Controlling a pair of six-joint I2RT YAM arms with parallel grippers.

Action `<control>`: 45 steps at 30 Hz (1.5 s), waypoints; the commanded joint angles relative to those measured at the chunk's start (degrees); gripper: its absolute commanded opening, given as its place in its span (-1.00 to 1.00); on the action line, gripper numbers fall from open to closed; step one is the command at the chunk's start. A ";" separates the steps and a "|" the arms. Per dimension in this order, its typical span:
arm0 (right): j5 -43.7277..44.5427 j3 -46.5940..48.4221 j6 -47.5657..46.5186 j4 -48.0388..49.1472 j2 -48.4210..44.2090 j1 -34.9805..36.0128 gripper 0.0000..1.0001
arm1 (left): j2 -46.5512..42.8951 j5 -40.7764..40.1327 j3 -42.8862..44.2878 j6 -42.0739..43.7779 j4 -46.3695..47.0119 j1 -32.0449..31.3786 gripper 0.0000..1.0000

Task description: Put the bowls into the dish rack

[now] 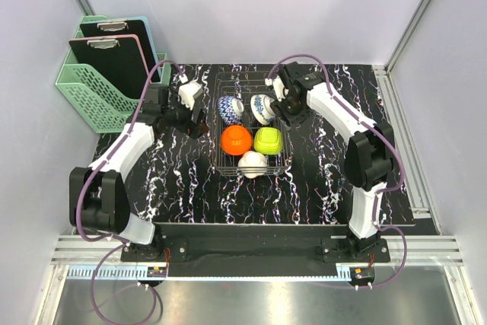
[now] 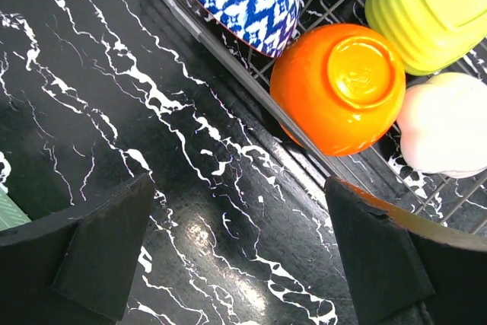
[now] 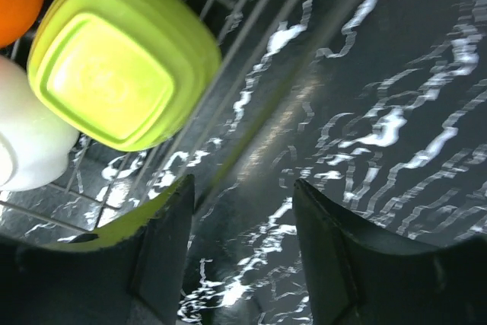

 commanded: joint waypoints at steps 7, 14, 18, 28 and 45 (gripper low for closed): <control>-3.30 -5.23 1.54 4.41 -2.67 0.19 -0.04 | 3.18 -3.34 0.22 2.35 0.55 -2.33 0.98; -3.03 -5.31 2.07 5.02 -2.93 -0.60 -0.07 | 7.13 -5.63 2.60 2.09 0.46 -5.67 0.98; -3.29 -5.93 2.42 5.37 -2.75 -0.86 -0.10 | 9.33 -6.42 5.05 1.21 0.46 -6.73 0.98; -5.85 -10.23 3.91 6.25 -5.12 -0.86 -0.43 | 13.90 -7.65 10.33 -0.81 0.55 -8.05 0.98; -8.83 -16.21 5.76 8.54 -9.17 -0.86 -0.60 | 19.26 -8.80 16.31 -2.04 0.46 -11.91 0.98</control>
